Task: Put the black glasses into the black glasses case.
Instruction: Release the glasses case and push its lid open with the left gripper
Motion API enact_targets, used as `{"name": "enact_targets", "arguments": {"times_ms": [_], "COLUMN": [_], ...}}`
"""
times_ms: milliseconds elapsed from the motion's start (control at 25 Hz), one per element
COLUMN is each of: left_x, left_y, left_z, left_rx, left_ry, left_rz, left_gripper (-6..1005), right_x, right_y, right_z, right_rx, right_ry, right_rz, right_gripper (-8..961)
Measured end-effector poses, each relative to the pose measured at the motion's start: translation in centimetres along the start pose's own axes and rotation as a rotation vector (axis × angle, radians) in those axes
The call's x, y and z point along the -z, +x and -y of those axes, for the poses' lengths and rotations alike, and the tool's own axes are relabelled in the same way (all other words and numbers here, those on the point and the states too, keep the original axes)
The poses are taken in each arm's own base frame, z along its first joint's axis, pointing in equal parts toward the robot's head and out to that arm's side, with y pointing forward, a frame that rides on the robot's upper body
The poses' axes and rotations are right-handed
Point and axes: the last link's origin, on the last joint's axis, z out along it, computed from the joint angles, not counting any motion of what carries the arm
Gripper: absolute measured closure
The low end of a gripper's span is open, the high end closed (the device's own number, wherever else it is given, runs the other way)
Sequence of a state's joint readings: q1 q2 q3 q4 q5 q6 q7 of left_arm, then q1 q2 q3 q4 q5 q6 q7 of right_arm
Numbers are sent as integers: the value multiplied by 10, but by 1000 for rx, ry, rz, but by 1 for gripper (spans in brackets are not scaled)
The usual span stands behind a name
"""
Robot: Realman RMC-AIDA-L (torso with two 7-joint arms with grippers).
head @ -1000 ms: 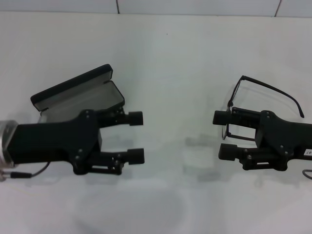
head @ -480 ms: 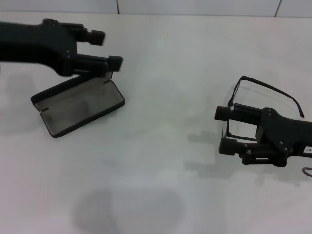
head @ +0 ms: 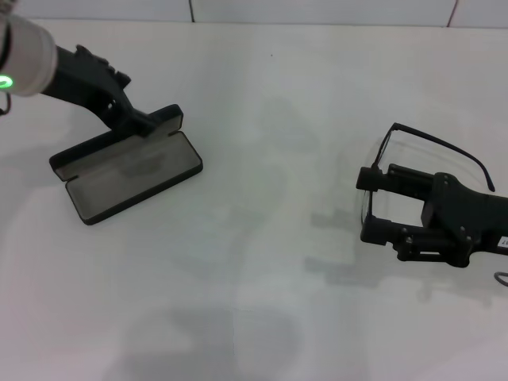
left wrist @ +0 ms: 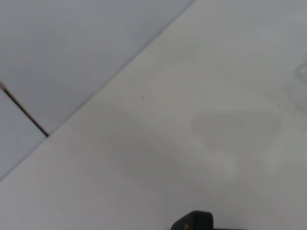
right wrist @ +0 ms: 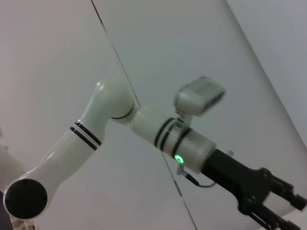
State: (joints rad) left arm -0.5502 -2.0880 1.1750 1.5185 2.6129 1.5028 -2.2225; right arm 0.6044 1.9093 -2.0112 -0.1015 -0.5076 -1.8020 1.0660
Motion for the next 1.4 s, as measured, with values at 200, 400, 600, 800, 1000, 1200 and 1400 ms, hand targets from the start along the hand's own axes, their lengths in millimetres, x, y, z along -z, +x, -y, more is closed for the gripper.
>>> {"name": "enact_targets", "arguments": {"times_ms": [200, 400, 600, 800, 1000, 1200, 1400], "left_x": [-18, -26, -39, -45, -46, -46, -49], "left_y": [2, 1, -5, -6, -5, -5, -7], "left_z": [5, 8, 9, 11, 13, 12, 7], "left_rx": [-4, -18, -33, -46, -47, -47, -68], "left_ry": [7, 9, -4, 9, 20, 16, 1], "left_rz": [46, 90, 166, 201, 222, 224, 241], "left_gripper": [238, 249, 259, 270, 281, 292, 552], "right_x": [3, 7, 7, 6, 8, 16, 24], "right_y": [0, -2, -4, -4, -5, -5, -5], "right_z": [0, 1, 4, 6, 7, 6, 5], "right_rx": [-1, 7, 24, 30, 44, 50, 54], "right_ry": [13, 30, 42, 47, 65, 91, 120], "right_rz": [6, 17, 23, 16, 31, 53, 80], "right_gripper": [98, 98, 98, 99, 99, 99, 99]}}
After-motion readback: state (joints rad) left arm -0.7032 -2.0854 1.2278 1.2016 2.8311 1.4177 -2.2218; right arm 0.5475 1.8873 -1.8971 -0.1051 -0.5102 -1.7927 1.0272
